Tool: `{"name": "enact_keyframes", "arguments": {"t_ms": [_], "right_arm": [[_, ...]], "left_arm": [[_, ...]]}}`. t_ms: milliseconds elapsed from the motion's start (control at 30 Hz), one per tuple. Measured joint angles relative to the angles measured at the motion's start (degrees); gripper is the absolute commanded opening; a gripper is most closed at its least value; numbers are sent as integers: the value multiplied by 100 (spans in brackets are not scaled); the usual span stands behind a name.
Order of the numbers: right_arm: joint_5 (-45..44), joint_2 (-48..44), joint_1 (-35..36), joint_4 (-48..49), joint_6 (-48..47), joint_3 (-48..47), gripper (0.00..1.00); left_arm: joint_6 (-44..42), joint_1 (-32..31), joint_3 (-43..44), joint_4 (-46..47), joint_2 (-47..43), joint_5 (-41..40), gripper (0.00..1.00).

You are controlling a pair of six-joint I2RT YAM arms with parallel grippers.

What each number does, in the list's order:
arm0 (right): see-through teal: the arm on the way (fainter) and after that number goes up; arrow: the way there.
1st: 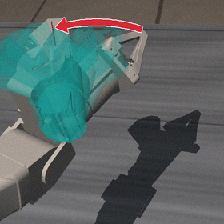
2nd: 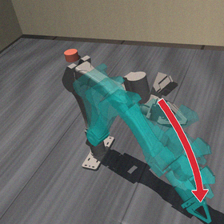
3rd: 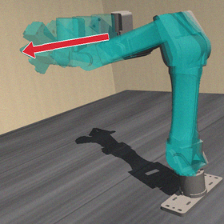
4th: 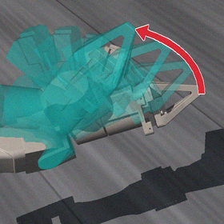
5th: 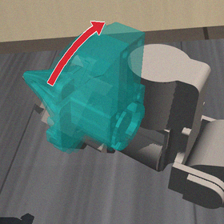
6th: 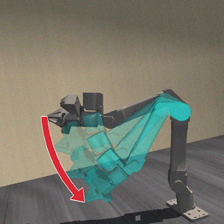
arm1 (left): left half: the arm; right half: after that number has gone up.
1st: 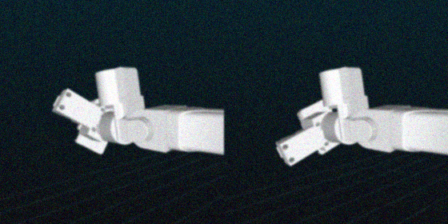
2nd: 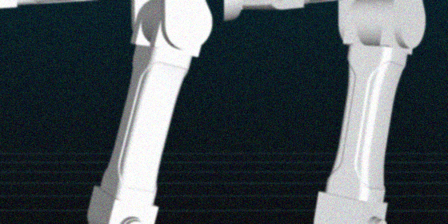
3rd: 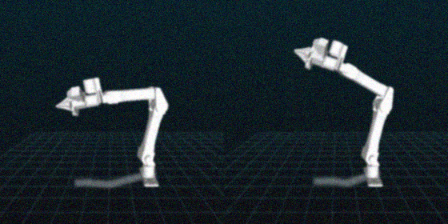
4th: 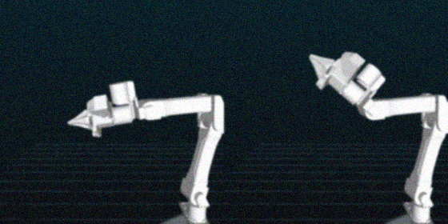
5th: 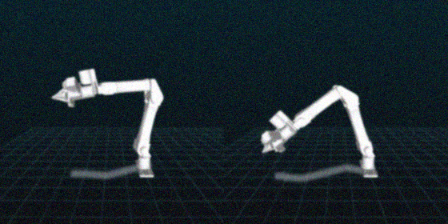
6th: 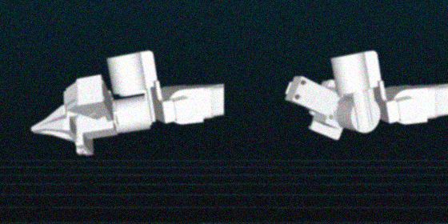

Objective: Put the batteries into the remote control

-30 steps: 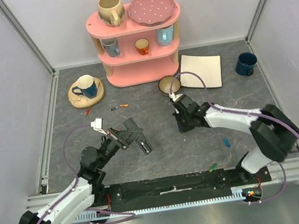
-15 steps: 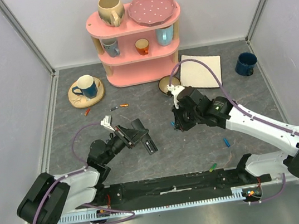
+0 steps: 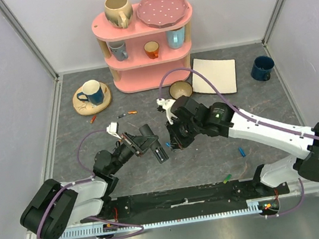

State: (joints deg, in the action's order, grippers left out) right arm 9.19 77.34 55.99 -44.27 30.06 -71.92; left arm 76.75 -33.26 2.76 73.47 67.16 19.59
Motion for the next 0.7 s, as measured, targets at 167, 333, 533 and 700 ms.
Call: {"name": "enact_keyframes", "arguments": {"t_ms": [167, 333, 533, 700], "right_arm": [[13, 345, 195, -33, 76, -214, 0], [-13, 581, 319, -118, 155, -308, 0], [-17, 691, 444, -118, 280, -463, 0], [-20, 752, 483, -114, 358, -501, 0]], "left_arm": [[0, 0, 0, 39, 11, -7, 2], [-2, 0, -9, -42, -26, -66, 2], [-7, 0, -13, -463, -417, -289, 2], [-15, -4, -15, -866, -846, -496, 2]]}}
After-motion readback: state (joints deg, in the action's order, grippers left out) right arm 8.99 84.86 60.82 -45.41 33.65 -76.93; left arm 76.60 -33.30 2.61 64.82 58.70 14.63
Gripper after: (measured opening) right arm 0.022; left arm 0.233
